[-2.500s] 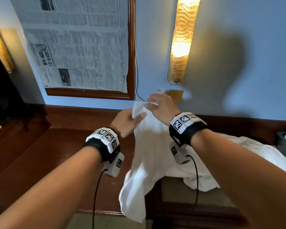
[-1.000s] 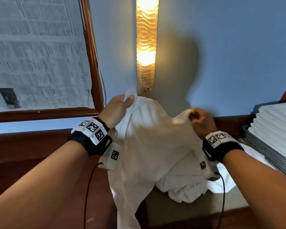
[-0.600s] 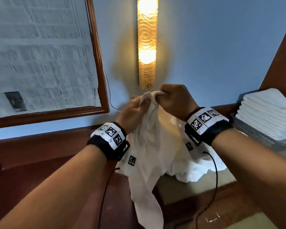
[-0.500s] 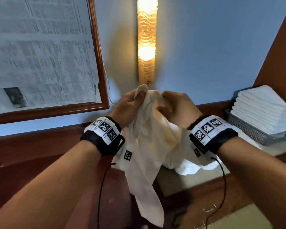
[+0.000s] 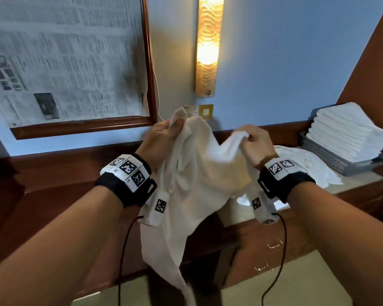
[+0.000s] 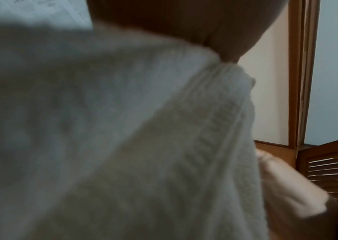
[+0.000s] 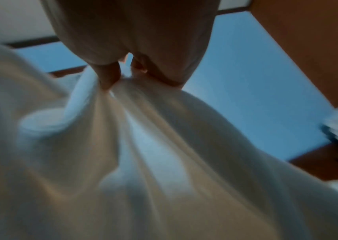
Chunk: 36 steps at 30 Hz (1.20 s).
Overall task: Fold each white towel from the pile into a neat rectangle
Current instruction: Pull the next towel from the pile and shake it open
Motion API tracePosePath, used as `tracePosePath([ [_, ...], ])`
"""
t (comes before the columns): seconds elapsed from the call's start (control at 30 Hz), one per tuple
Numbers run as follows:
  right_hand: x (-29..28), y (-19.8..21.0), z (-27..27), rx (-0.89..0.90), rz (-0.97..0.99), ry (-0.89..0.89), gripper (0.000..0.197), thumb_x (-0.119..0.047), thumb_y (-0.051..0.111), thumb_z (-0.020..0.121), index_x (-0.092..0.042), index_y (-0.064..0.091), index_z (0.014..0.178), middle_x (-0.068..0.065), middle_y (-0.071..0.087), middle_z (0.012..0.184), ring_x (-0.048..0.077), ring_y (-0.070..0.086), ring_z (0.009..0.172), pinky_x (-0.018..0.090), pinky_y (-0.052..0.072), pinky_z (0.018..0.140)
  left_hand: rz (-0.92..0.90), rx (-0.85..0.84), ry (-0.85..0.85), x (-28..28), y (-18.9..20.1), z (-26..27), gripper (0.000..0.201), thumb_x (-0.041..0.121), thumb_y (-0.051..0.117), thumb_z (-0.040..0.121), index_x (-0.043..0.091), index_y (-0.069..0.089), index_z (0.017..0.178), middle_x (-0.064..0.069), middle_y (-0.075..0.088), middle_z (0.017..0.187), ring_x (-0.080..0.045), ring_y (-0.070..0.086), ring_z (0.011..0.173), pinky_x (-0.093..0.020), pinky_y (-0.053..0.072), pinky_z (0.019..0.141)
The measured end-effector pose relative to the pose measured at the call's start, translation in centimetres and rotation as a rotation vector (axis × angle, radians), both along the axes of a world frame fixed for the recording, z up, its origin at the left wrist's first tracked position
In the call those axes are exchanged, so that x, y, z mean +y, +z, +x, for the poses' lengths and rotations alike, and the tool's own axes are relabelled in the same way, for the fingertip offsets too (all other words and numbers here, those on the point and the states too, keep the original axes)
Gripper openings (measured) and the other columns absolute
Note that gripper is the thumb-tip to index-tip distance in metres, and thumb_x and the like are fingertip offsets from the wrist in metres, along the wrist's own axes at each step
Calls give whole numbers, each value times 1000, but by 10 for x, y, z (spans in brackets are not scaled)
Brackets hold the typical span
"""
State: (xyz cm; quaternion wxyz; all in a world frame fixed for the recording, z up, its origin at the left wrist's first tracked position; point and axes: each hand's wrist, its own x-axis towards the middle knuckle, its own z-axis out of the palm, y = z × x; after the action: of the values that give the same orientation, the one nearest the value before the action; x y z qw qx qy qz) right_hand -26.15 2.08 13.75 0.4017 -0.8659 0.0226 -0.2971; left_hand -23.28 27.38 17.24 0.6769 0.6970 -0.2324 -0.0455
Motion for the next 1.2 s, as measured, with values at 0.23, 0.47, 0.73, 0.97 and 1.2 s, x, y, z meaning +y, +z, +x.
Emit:
tracePosePath([
  [0.23,46,67,-11,-9,-296,63,43,-17,58,88,-18,35,52,-3,36,51,13,33,53,29,29,58,-88,56,-118,-39,4,-30,58,47,42,101,-2,64,123,-27,70,108,-29,67,90,-46,56,86],
  [0.47,20,24,-34,135,-305,166,32,-33,74,87,-29,46,73,-13,46,61,0,43,57,17,32,55,-15,-70,51,-40,24,-15,50,47,41,104,6,65,118,-15,74,102,-27,73,93,-39,59,83],
  [0.73,-44,-76,-6,443,-181,35,13,-18,66,94,-11,74,85,8,64,79,27,58,78,34,47,72,127,-111,323,8,26,-2,54,67,42,96,19,65,88,-1,66,79,-9,65,71,-20,52,70],
  [0.97,48,-9,23,141,-95,407,28,0,65,87,-26,74,86,-2,73,87,13,67,82,27,53,80,45,61,243,54,-10,-18,66,70,62,78,12,74,108,-15,70,118,-37,64,112,-50,40,109],
  [1.2,143,56,-6,-43,-99,527,47,-22,72,89,-32,52,48,-18,44,46,-3,40,47,10,32,51,43,15,245,69,-11,-56,44,48,53,97,7,69,93,-13,70,92,-29,64,90,-47,47,94],
])
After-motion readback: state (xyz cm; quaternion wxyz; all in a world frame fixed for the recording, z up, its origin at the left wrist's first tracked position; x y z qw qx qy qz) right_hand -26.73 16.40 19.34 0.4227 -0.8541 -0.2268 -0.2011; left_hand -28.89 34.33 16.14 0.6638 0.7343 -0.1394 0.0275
